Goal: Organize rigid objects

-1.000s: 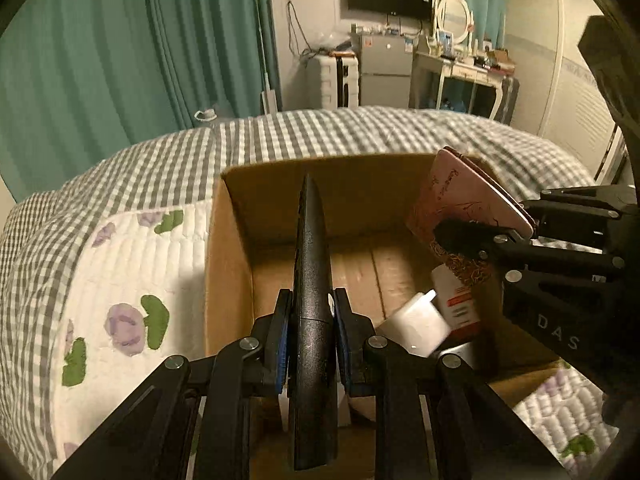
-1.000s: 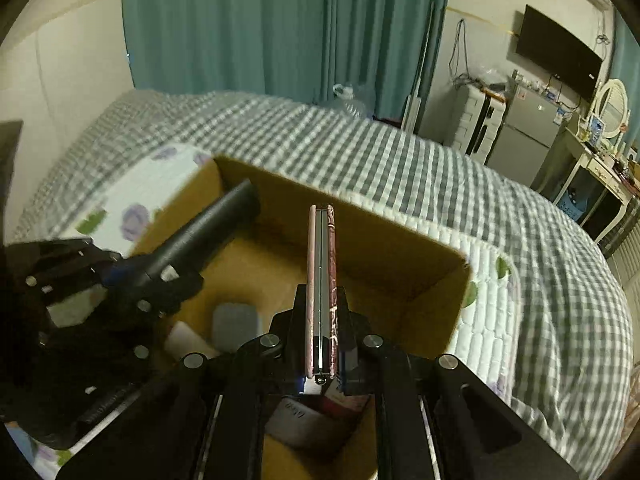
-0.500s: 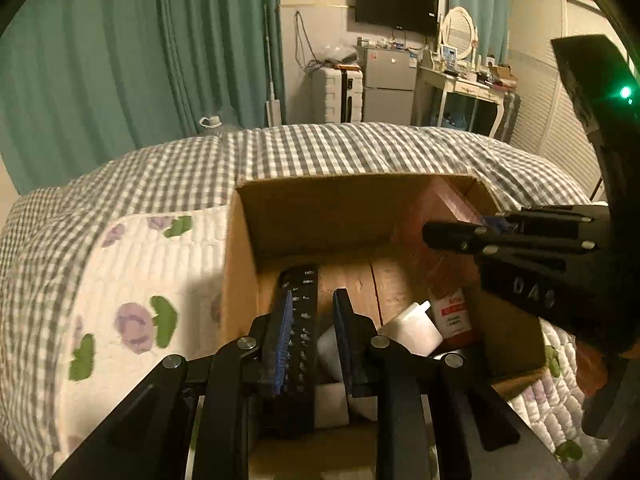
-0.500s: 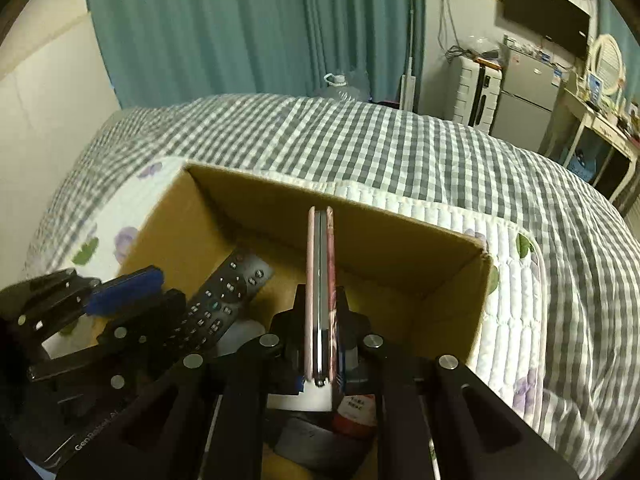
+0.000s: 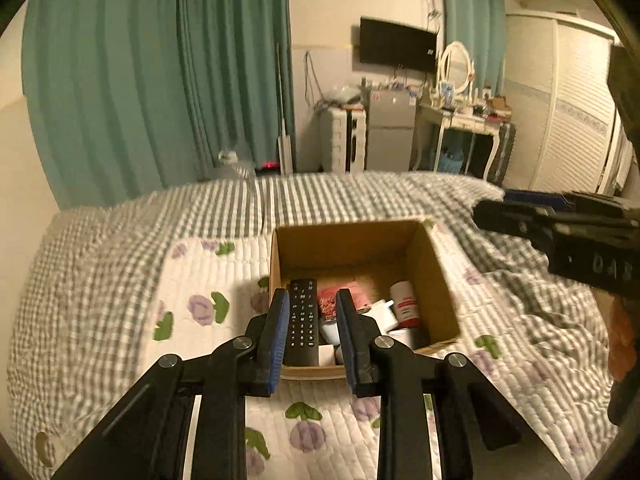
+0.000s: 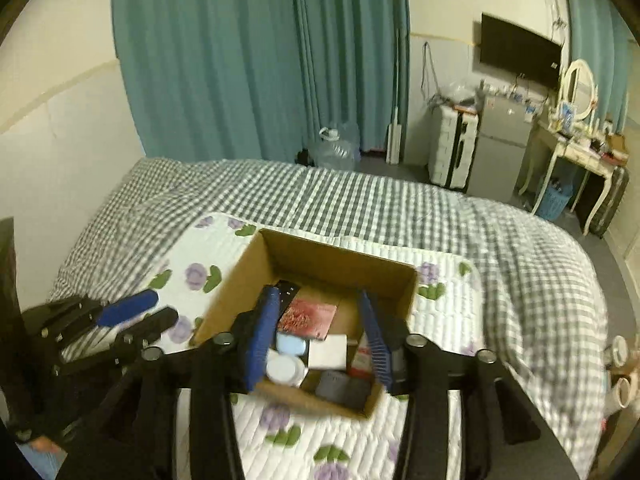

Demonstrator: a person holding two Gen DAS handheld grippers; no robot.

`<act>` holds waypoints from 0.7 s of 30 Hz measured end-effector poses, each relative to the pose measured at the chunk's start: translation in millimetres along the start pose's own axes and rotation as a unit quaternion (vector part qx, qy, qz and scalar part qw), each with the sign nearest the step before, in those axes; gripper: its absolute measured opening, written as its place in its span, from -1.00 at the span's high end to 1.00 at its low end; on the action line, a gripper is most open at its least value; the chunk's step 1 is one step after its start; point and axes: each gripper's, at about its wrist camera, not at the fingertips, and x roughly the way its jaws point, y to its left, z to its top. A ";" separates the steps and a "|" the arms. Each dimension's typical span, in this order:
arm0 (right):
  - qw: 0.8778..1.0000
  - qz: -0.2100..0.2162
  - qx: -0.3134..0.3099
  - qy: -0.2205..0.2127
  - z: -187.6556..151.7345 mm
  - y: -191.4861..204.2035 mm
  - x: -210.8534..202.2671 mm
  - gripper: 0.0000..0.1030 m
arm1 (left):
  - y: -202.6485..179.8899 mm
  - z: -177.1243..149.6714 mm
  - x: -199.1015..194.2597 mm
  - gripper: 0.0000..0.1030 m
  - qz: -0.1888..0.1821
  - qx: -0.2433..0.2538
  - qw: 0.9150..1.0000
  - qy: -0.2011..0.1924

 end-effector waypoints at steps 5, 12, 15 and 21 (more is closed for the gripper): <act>0.998 -0.040 0.002 -0.052 -27.9 7.1 -73.2 -0.06 | -11.7 -3.3 -57.7 -0.11 0.008 -0.003 0.998 -0.057; 0.990 -0.075 0.023 -0.116 -85.7 21.1 -116.9 -0.56 | -8.5 -38.8 -87.3 -0.54 0.039 -0.033 0.995 -0.091; 0.984 -0.103 0.017 -0.148 -106.3 30.9 -116.1 -0.97 | -3.7 -59.3 -84.7 -0.62 0.027 -0.045 0.993 -0.104; 0.983 -0.103 0.024 -0.150 -147.2 33.1 -87.8 -1.00 | -9.9 -101.0 -57.3 -0.65 0.075 -0.039 0.989 -0.119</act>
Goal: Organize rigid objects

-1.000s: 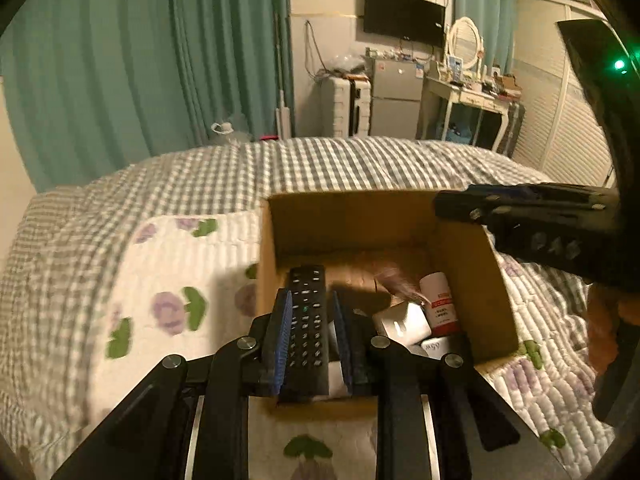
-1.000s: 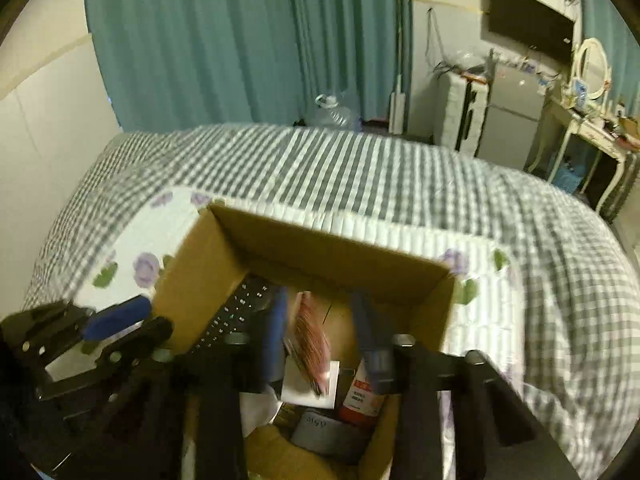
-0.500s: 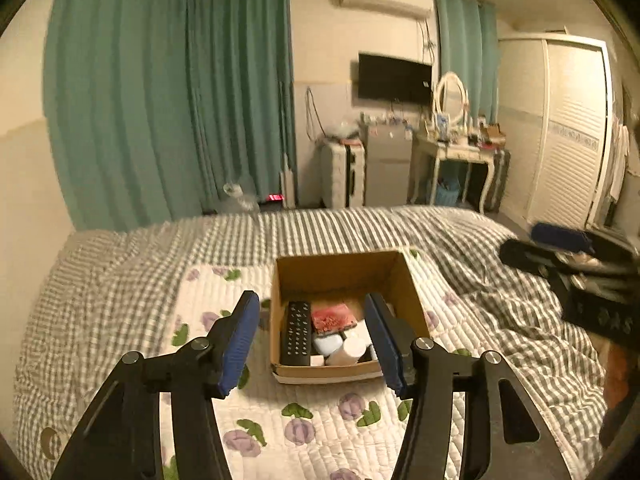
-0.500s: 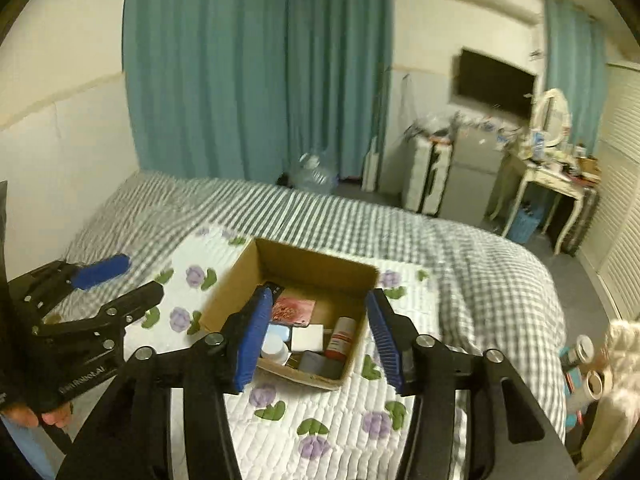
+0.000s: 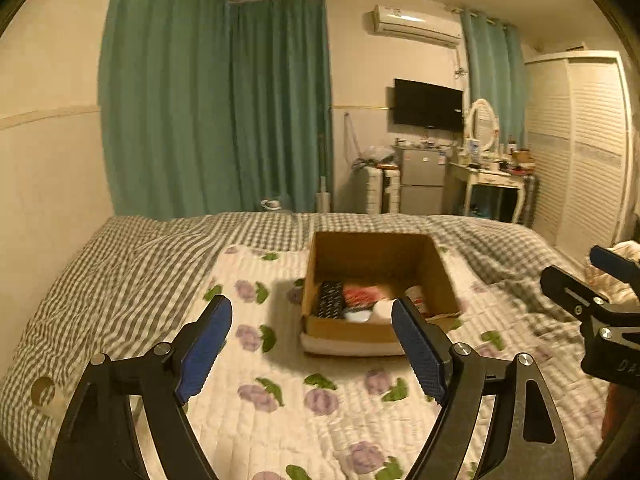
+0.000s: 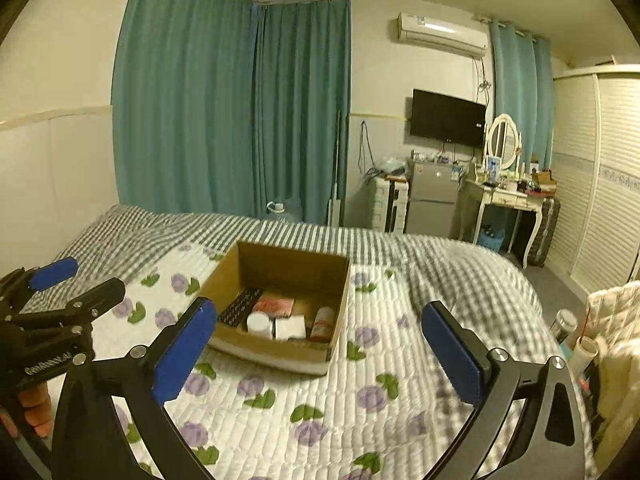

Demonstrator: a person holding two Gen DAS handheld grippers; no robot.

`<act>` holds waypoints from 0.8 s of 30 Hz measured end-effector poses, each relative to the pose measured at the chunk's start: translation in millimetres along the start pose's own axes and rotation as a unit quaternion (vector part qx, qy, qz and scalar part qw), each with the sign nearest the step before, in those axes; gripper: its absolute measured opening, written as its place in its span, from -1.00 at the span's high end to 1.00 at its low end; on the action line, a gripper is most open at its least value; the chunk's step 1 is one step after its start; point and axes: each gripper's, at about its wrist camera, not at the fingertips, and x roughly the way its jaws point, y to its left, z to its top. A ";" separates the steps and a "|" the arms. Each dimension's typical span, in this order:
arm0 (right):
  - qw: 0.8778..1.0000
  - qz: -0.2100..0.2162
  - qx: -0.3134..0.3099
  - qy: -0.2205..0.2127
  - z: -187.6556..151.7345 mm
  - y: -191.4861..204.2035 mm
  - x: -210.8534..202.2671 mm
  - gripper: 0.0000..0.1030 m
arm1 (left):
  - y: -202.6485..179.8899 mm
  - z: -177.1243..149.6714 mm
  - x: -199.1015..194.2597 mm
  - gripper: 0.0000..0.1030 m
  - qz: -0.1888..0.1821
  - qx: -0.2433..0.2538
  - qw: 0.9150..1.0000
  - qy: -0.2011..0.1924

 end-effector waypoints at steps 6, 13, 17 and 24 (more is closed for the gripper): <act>1.000 -0.004 0.011 0.006 -25.4 -10.2 18.8 -1.00 | -6.0 -22.9 0.0 -0.67 0.006 0.007 1.000 -0.026; 1.000 0.014 0.005 0.020 -29.9 -10.5 24.9 -1.00 | -5.0 -22.7 -1.4 -0.68 -0.014 0.002 1.000 -0.021; 1.000 0.012 0.015 0.024 -33.5 -12.8 26.3 -1.00 | -2.8 -25.4 -0.4 -0.68 -0.016 -0.003 1.000 -0.019; 0.999 0.004 0.018 0.030 -38.6 -17.2 27.4 -1.00 | -1.2 -29.7 3.3 -0.68 -0.012 -0.007 1.000 -0.009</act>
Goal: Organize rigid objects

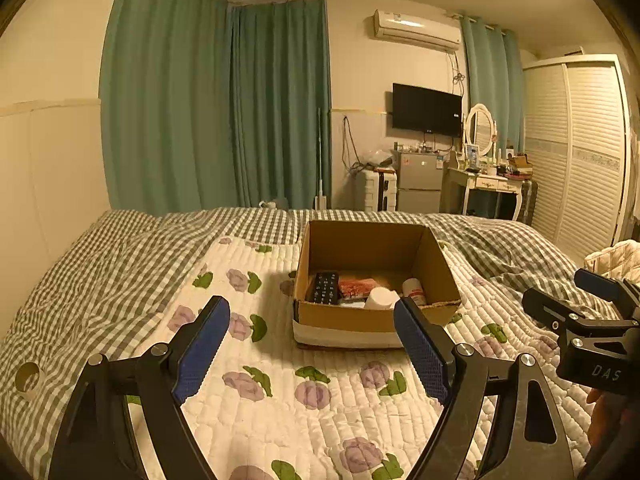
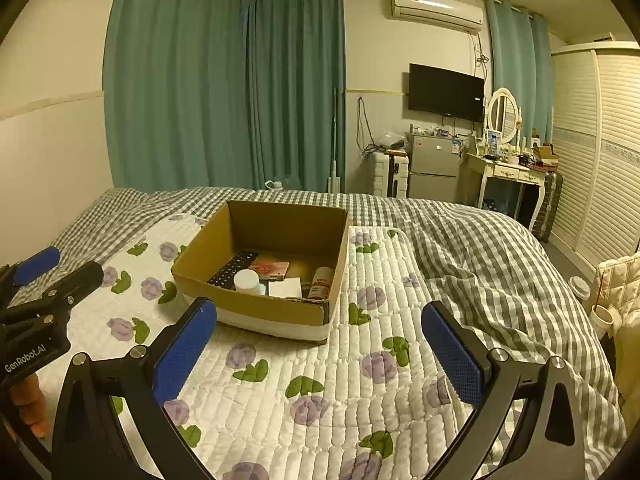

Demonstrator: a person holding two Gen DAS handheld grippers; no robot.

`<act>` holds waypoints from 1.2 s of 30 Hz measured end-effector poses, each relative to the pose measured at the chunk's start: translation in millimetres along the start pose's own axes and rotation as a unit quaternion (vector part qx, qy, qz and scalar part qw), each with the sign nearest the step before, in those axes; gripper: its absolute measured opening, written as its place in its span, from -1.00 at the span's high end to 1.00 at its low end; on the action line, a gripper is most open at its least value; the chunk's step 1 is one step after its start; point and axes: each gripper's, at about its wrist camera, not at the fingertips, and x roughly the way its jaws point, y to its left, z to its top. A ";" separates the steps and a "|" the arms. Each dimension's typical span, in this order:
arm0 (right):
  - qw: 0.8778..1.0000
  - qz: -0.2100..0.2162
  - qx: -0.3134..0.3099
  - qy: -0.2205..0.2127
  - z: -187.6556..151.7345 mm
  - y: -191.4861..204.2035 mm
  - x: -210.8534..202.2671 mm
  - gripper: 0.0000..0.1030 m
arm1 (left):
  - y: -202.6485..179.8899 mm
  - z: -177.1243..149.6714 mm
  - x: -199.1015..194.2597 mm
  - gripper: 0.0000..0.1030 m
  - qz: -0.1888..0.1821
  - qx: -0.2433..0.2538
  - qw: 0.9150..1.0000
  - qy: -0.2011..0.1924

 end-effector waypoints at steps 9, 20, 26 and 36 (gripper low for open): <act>1.000 -0.011 0.002 -0.008 0.0 -2.4 -4.8 -1.00 | -1.3 -2.9 -2.5 -0.68 0.004 0.004 1.000 0.003; 1.000 -0.008 0.003 -0.013 2.7 -1.9 -15.1 -1.00 | -3.0 2.4 -13.9 -0.68 0.001 0.001 1.000 -0.007; 1.000 -0.010 -0.002 -0.015 2.7 -0.7 -17.1 -1.00 | -6.2 2.9 -14.7 -0.68 -0.003 0.003 1.000 -0.004; 1.000 -0.011 -0.004 -0.011 1.8 1.0 -15.0 -1.00 | -5.7 -1.5 -11.2 -0.68 0.000 0.007 1.000 0.003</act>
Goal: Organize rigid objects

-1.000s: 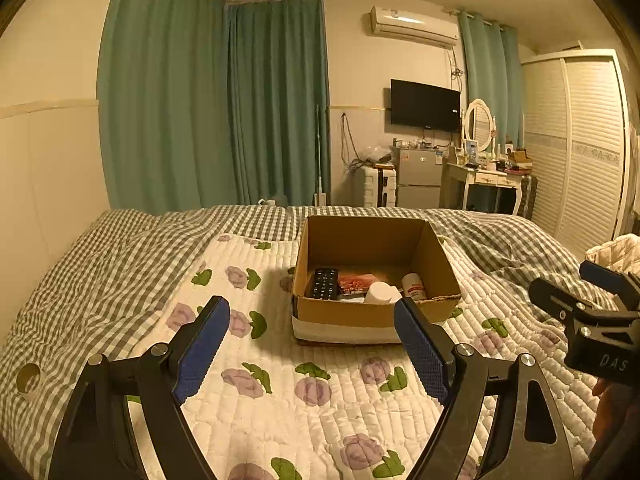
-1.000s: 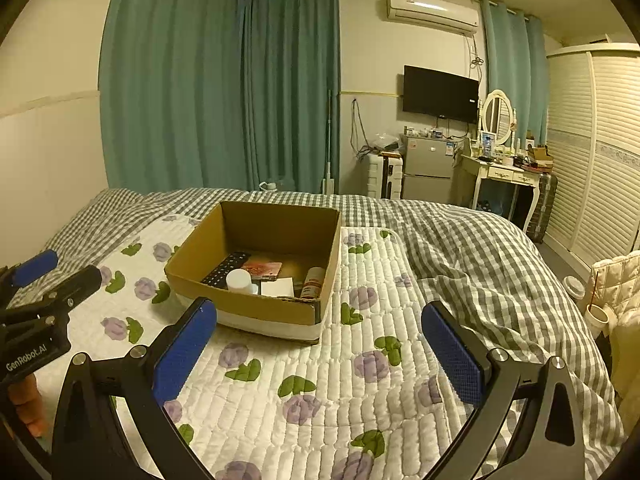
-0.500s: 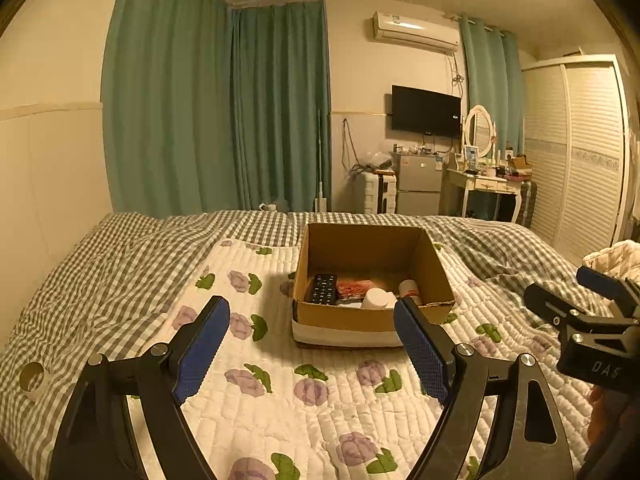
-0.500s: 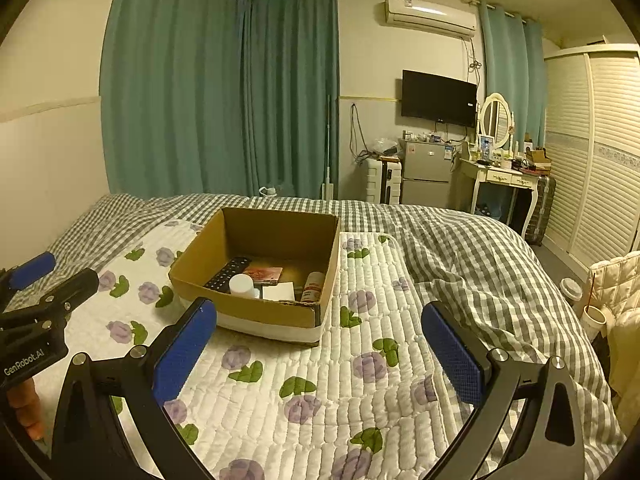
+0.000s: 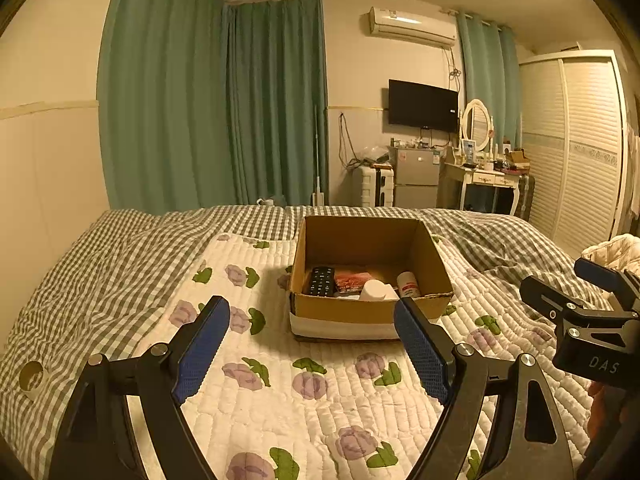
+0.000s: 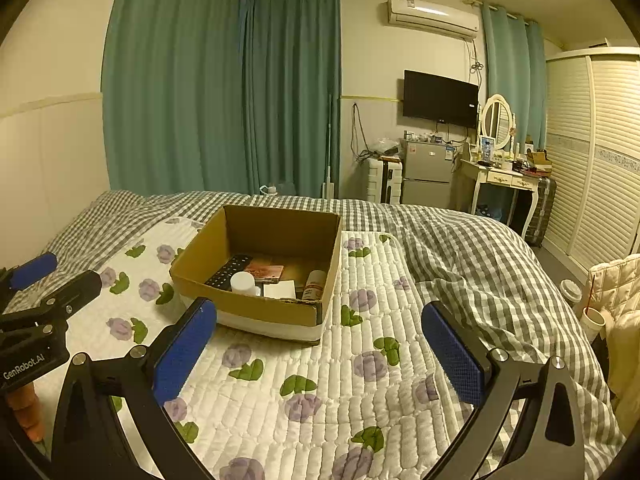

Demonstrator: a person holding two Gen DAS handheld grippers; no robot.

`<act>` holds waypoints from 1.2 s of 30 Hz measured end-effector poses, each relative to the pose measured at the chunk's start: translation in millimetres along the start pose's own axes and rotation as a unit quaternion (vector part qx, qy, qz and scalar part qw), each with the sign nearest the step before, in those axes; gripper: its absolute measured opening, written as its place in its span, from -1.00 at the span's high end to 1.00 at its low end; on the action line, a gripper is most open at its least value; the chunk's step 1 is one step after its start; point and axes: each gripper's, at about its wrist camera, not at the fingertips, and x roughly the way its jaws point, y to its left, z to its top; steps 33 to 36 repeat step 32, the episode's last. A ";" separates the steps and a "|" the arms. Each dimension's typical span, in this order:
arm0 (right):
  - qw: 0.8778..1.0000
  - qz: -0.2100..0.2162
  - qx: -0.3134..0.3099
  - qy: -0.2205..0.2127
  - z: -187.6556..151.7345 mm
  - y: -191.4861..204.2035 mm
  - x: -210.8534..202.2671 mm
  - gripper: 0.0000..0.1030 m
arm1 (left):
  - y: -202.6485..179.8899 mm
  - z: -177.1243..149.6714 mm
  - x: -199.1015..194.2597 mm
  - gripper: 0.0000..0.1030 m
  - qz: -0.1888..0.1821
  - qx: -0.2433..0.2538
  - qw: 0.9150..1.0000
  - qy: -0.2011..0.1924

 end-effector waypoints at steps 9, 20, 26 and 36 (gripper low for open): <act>1.000 0.003 0.003 0.002 -0.4 -1.3 1.1 -1.00 | -1.7 -0.8 -1.3 -0.68 0.001 0.005 1.000 -0.001; 1.000 0.004 0.004 0.003 -1.1 -1.4 1.7 -1.00 | -3.0 -0.4 -3.5 -0.68 0.002 0.008 1.000 -0.005; 1.000 0.008 0.000 0.008 -2.1 0.5 3.8 -1.00 | 0.3 0.6 -2.8 -0.68 0.003 0.005 1.000 -0.004; 1.000 0.007 0.002 0.010 -2.1 1.7 5.9 -1.00 | 1.6 1.4 -1.5 -0.68 0.009 0.006 1.000 -0.003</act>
